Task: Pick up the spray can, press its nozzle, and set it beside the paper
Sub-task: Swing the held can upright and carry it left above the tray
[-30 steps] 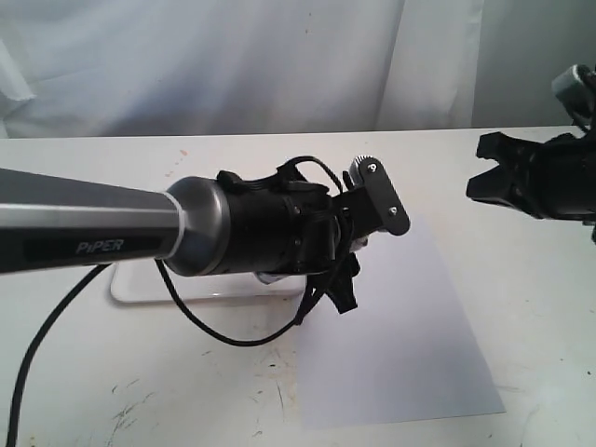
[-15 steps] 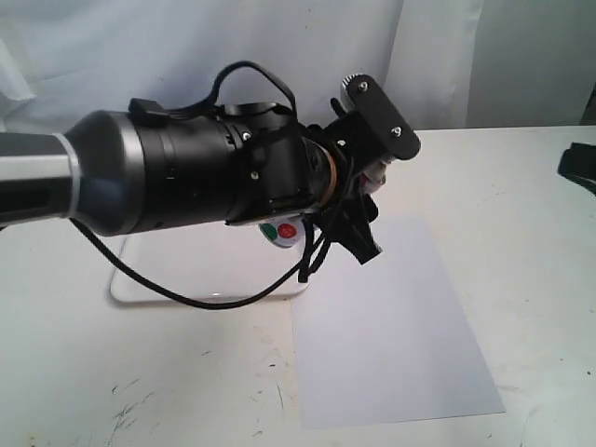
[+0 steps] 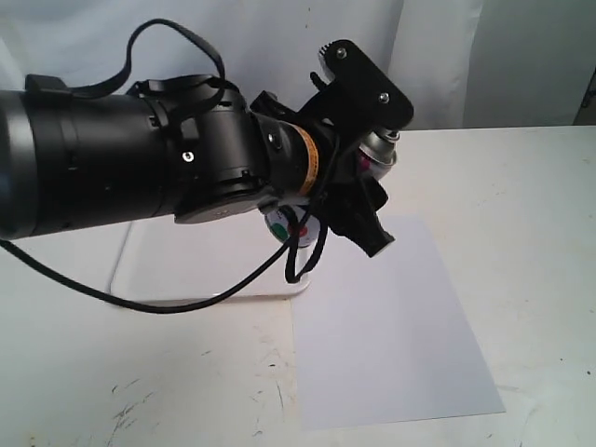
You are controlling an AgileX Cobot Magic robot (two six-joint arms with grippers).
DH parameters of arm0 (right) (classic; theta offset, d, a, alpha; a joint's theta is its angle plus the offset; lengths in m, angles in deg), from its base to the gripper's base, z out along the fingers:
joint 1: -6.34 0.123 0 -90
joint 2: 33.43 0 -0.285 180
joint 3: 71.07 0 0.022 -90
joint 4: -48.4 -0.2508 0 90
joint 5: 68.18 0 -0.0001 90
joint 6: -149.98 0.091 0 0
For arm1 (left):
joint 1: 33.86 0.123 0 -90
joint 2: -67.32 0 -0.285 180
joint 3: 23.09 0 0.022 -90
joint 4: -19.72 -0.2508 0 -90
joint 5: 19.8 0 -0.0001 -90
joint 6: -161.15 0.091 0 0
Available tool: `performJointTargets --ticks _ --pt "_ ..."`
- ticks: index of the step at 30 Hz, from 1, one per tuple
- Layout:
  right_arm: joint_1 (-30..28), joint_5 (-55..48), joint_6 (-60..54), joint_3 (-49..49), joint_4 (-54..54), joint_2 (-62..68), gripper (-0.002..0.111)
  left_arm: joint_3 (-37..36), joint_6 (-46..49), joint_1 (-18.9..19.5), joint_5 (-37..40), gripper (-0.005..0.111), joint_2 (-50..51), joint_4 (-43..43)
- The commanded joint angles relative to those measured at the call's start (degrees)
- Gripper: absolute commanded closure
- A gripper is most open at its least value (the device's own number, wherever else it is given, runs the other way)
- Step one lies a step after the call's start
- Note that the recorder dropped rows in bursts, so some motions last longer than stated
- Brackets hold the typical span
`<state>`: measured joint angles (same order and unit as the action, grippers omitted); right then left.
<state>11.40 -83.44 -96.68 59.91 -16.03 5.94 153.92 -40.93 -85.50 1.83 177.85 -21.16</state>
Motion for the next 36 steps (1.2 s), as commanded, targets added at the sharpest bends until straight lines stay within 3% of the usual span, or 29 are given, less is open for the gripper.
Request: performJointTargets --ticks 1,8,13,20,28,36 --pt "-0.5 -0.2 13.85 -0.35 11.05 -4.26 0.108 -1.84 -2.31 -0.32 -3.81 0.107 -3.51 0.16" --pt "-0.5 2.07 31.39 -0.35 25.98 -11.75 0.108 -2.91 -3.42 -0.32 -5.37 0.107 -6.63 2.13" --pt "-0.5 0.64 31.97 -1.77 27.61 -17.17 0.108 -2.91 -3.42 -0.32 -6.65 0.107 -7.79 3.0" --pt "-0.5 0.1 32.65 -11.16 24.94 -24.17 0.108 -2.91 -3.55 -0.32 -7.16 0.107 -8.61 3.51" --pt "-0.5 0.3 32.65 -18.55 25.05 -24.91 0.108 -2.91 -3.25 -0.32 -9.88 0.107 -10.3 5.63" --pt "-0.5 9.62 29.82 -22.05 25.58 -24.91 0.108 -2.91 -3.25 -0.32 -10.0 0.107 -10.78 5.63"
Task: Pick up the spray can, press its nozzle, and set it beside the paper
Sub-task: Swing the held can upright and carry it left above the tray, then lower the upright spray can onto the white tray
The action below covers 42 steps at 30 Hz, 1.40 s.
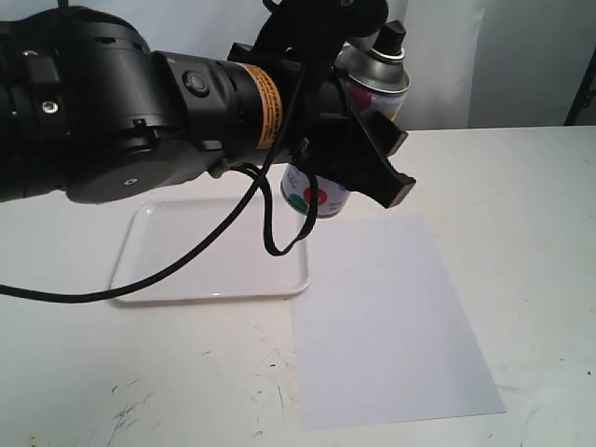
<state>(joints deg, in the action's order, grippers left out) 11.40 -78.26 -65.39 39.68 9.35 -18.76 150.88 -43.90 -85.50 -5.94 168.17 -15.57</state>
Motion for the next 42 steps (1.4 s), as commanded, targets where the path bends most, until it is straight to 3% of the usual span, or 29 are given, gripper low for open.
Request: performJointTargets --ticks 1,9,16,24,30,37,42 --pt "-0.5 4.45 -1.46 -2.19 0.2 -0.21 0.108 0.13 -0.29 -0.32 -2.24 0.107 -1.11 0.04" --pt "-0.5 3.85 -1.46 -3.08 0.2 -0.21 0.108 -0.61 -0.44 -0.32 -4.61 0.107 -1.88 0.45" --pt "-0.5 3.57 5.76 -3.08 -3.57 -0.21 0.108 -6.68 -1.88 0.68 -11.16 0.107 -6.52 0.45" --pt "-0.5 3.57 6.96 -3.08 -3.57 -0.21 0.108 -17.94 -6.24 12.08 -21.1 0.107 -13.54 0.45" --pt "-0.5 3.57 6.96 -3.08 -3.57 -0.21 0.108 -20.9 -6.6 15.51 -23.07 0.107 -14.08 0.45" --pt "-0.5 3.57 6.96 -3.08 -3.57 -0.21 0.108 -24.5 -7.97 24.54 -35.28 0.107 -13.43 -0.68" --pt "-0.5 3.57 6.96 -3.08 -3.57 -0.21 0.108 -24.16 -7.97 31.17 -50.24 0.107 -5.04 -5.99"
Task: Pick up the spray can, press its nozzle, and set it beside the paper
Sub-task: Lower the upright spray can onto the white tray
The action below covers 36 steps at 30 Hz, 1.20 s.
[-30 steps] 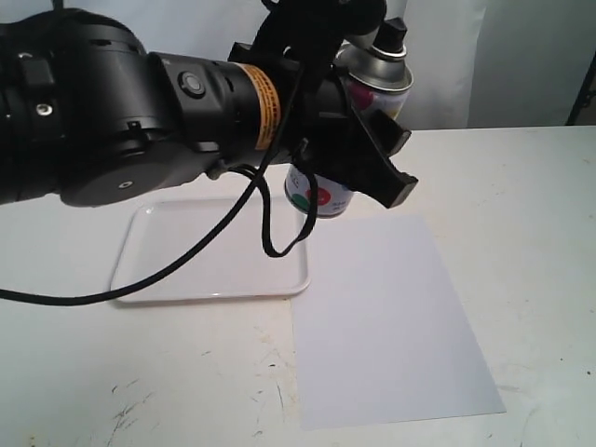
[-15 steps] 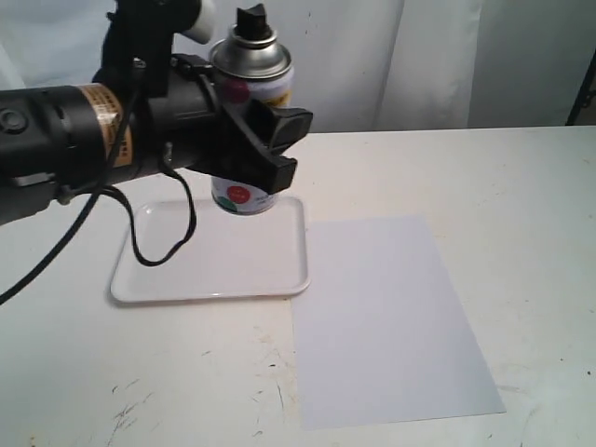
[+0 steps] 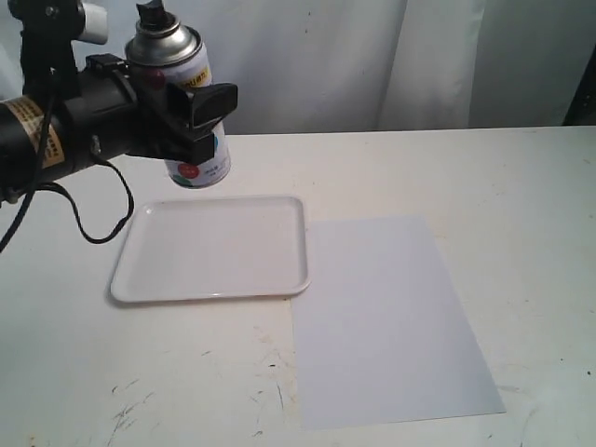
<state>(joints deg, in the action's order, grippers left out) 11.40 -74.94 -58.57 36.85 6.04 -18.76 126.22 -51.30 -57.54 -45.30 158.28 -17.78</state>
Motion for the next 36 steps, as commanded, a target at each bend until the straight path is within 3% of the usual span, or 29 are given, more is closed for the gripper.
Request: performJointTargets --ticks 1,6,11,16,21,25,30,32,36 --pt "-0.5 0.25 0.14 -0.25 -0.26 -0.21 0.108 0.5 -0.57 4.03 -12.79 0.107 6.64 -3.78" --pt "-0.5 0.25 0.14 -0.25 -0.26 -0.21 0.108 3.59 -1.94 7.21 -13.73 0.107 15.23 -4.72" --pt "-0.5 0.25 0.14 -0.25 -0.26 -0.21 0.108 9.33 -2.99 7.1 -13.73 0.107 21.77 -12.08" --pt "-0.5 0.25 0.14 -0.25 -0.26 -0.21 0.108 13.05 -4.94 7.1 -13.73 0.107 27.22 -12.43" --pt "-0.5 0.25 0.14 -0.25 -0.26 -0.21 0.108 13.78 -4.31 7.1 -19.27 0.107 32.67 -11.67" --pt "-0.5 0.25 0.14 -0.25 -0.26 -0.21 0.108 13.78 -2.88 7.48 -20.97 0.107 37.67 -10.87" --pt "-0.5 0.25 0.14 -0.25 -0.26 -0.21 0.108 13.78 5.96 7.88 -22.01 0.107 39.6 -7.57" --pt "-0.5 0.25 0.14 -0.25 -0.26 -0.21 0.108 13.78 5.79 7.88 -22.3 0.104 39.6 -6.72" --pt "-0.5 0.25 0.14 -0.25 -0.26 -0.21 0.108 13.78 5.52 7.88 -22.3 0.08 39.6 -6.72"
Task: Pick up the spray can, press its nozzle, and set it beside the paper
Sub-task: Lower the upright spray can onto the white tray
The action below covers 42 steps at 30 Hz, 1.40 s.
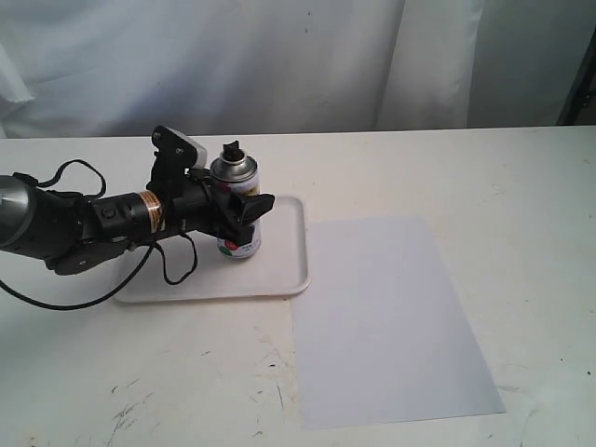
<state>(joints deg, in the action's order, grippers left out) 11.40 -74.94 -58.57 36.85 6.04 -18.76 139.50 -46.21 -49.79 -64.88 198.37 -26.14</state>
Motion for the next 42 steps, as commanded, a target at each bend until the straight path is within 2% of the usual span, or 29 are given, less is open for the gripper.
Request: performJointTargets --ticks 1,34,42 --pt "-0.5 0.25 0.14 -0.25 -0.26 -0.21 0.108 0.49 0.43 0.13 -2.72 0.08 -0.49 1.63" --pt "-0.5 0.25 0.14 -0.25 -0.26 -0.21 0.108 0.49 0.45 0.13 -1.37 0.08 -0.49 0.3" --pt "-0.5 0.25 0.14 -0.25 -0.26 -0.21 0.108 0.49 -2.59 0.13 -0.58 0.08 -0.49 0.55"
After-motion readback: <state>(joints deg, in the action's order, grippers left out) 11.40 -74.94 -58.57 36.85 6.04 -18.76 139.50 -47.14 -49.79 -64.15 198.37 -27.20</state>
